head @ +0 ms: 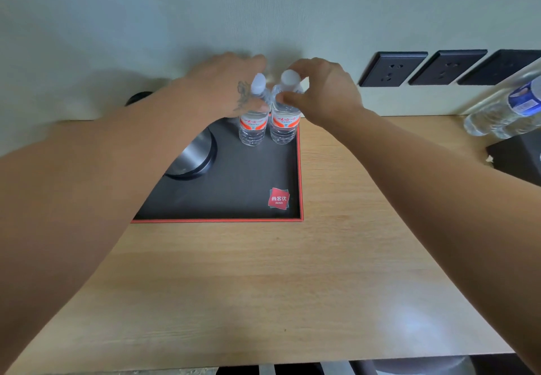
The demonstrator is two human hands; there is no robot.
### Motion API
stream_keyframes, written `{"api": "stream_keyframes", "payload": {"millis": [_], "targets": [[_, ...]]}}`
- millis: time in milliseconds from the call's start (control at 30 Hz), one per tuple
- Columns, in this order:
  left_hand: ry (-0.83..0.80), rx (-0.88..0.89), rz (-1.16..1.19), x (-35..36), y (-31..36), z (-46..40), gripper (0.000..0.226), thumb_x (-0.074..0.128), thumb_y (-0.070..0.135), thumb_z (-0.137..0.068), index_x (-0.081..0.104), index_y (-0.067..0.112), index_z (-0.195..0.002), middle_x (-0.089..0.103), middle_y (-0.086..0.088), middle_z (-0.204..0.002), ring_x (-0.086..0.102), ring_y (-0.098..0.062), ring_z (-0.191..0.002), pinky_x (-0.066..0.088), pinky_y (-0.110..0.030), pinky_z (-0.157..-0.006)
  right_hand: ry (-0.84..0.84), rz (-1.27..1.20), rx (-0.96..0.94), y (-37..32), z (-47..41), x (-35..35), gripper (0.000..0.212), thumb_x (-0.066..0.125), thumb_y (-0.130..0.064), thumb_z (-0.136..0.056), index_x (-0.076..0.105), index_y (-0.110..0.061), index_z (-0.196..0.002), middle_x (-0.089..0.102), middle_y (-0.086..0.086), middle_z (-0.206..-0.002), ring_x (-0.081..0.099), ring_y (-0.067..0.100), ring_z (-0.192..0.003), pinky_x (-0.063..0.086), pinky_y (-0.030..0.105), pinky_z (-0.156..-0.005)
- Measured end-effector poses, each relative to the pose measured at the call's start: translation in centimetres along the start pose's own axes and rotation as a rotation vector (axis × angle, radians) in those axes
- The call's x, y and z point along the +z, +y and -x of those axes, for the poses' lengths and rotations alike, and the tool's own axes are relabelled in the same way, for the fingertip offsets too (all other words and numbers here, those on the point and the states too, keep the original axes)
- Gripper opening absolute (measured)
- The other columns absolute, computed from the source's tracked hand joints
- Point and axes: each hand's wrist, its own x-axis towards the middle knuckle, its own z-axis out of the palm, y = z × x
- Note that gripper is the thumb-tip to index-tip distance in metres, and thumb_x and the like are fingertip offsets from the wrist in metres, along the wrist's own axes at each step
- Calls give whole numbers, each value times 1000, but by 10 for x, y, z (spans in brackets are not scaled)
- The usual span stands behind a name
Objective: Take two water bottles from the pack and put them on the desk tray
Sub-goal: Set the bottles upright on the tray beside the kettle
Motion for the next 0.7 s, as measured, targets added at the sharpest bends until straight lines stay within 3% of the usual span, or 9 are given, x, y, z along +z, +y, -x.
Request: {"api": "stream_keyframes", "payload": {"millis": [100,333,467,600,700], "targets": [[20,-2,59,-2,-2,2,45,83,41,-94,55,12,-116,60,-17,-99,61,-42,-95,49,-46,-77,27,-88,55,-1,1,2,37,84,-44,-83,76,-28,-116,78,-3,-119,73,24,-109,59,43,-91],[129,15,48,15,-11,-1,48,78,47,-98,54,12,-119,64,-21,-97,58,-41,-86,35,-38,-66,44,-32,61,2,-1,3,33,82,-46,-82,77,-33,-112,78,-6,-115,73,21,-109,59,42,-89],[118,40,96,16,-12,-5,45,80,44,-96,53,12,-115,66,-21,-98,58,-42,-86,37,-38,-67,60,-5,69,4,-5,-2,36,81,-50,-80,78,-33,-111,79,-8,-112,73,17,-107,52,34,-80],[91,37,121,14,-14,-8,45,81,40,-96,43,18,-104,63,-23,-100,58,-43,-87,38,-39,-67,38,61,50,4,-9,-3,38,82,-50,-81,78,-33,-115,80,-5,-115,73,21,-109,56,37,-86],[95,25,132,15,-16,-10,45,82,39,-95,51,11,-113,64,-24,-102,59,-43,-89,42,-44,-70,27,93,37,3,-13,-5,41,84,-50,-80,78,-34,-117,79,-4,-118,73,24,-111,56,37,-86]]}}
